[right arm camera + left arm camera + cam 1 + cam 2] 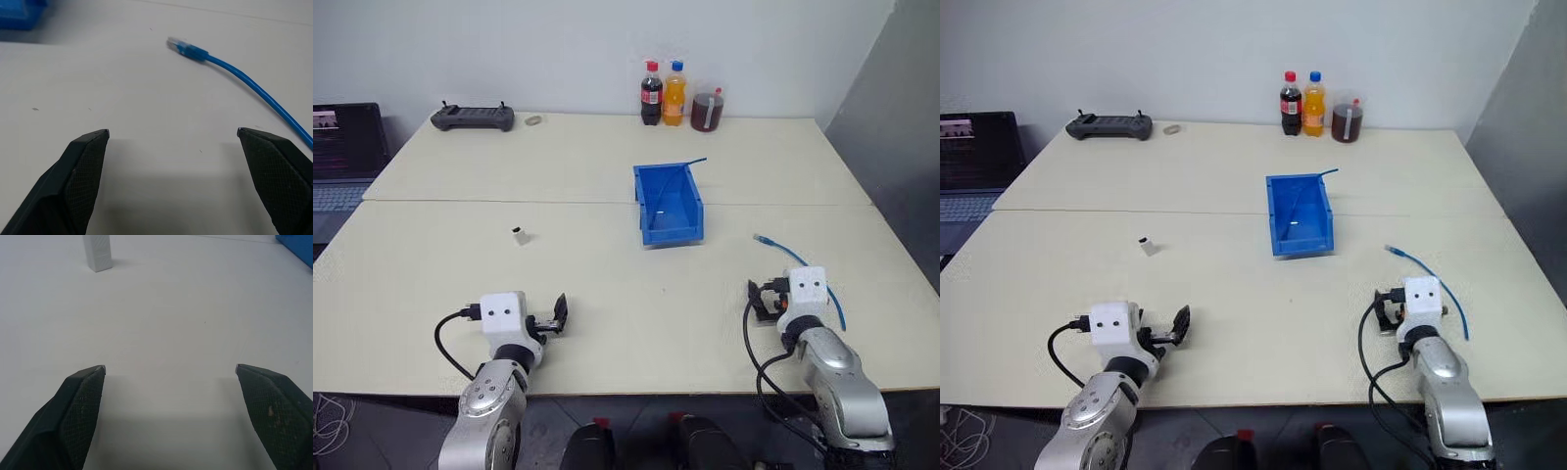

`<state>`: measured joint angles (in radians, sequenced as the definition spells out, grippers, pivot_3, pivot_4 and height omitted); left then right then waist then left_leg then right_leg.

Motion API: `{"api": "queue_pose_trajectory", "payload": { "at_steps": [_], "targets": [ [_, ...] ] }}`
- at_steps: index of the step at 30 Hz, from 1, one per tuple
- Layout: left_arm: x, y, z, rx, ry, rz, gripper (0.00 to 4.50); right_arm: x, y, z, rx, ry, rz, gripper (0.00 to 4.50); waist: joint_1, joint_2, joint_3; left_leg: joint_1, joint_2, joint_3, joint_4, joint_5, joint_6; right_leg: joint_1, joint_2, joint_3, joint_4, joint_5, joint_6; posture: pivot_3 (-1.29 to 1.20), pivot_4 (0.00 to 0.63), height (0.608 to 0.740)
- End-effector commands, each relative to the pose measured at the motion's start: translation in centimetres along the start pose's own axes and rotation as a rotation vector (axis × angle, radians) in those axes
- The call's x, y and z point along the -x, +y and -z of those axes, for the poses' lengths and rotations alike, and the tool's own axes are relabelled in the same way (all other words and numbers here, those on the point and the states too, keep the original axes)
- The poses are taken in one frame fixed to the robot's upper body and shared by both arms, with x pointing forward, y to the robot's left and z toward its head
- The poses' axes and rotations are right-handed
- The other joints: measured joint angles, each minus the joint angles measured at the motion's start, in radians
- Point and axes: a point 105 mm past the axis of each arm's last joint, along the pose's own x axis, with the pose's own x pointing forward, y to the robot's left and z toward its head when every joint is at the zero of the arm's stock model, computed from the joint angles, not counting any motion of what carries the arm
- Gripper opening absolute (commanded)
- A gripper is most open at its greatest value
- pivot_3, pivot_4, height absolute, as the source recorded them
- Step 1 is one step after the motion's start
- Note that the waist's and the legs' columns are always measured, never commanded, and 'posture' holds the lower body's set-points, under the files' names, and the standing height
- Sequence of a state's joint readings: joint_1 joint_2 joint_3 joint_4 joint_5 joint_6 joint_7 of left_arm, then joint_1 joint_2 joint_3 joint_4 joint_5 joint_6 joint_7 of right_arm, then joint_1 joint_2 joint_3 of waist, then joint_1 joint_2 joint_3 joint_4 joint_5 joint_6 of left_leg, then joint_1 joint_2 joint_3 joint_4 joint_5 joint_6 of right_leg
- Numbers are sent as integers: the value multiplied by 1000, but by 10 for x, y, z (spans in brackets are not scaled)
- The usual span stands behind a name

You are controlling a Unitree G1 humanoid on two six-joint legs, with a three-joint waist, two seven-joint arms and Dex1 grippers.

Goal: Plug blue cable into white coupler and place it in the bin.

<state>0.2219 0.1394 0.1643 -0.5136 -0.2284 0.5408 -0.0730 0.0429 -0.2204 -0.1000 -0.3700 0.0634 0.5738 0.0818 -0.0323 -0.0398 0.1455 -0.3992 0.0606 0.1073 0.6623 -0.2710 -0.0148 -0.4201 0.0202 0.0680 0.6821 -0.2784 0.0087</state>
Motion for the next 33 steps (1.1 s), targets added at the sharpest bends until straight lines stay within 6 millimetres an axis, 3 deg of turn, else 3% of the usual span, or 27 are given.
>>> {"api": "queue_pose_trajectory", "payload": {
  "at_steps": [1, 26, 29, 33],
  "targets": [
    [3, -4, -15, 3, -55, 12, 4500, 3, -6, -13, -1, -51, 27, 4467, 0, 0, 0, 0, 0, 0, 0, 0, 0, 0, 0, 0, 0, 0, 0, 0, 150, 740],
    [0, -12, -23, 4, -77, 17, 4500, 1, -3, -22, 22, -86, 17, 4467, 0, 0, 0, 0, 0, 0, 0, 0, 0, 0, 0, 0, 0, 0, 0, 0, 150, 740],
    [-3, -28, -26, -21, -86, 123, 4500, 0, -10, -30, 25, -109, 28, 4467, 0, 0, 0, 0, 0, 0, 0, 0, 0, 0, 0, 0, 0, 0, 0, 0, 150, 740],
    [-5, -87, -43, -184, -132, 529, 4500, 5, -16, -50, 57, -167, 18, 4467, 4, 0, 0, 0, -1, -1, 0, 0, 0, 0, 0, -1, 0, 0, 0, 0, 150, 740]
  ]
}}
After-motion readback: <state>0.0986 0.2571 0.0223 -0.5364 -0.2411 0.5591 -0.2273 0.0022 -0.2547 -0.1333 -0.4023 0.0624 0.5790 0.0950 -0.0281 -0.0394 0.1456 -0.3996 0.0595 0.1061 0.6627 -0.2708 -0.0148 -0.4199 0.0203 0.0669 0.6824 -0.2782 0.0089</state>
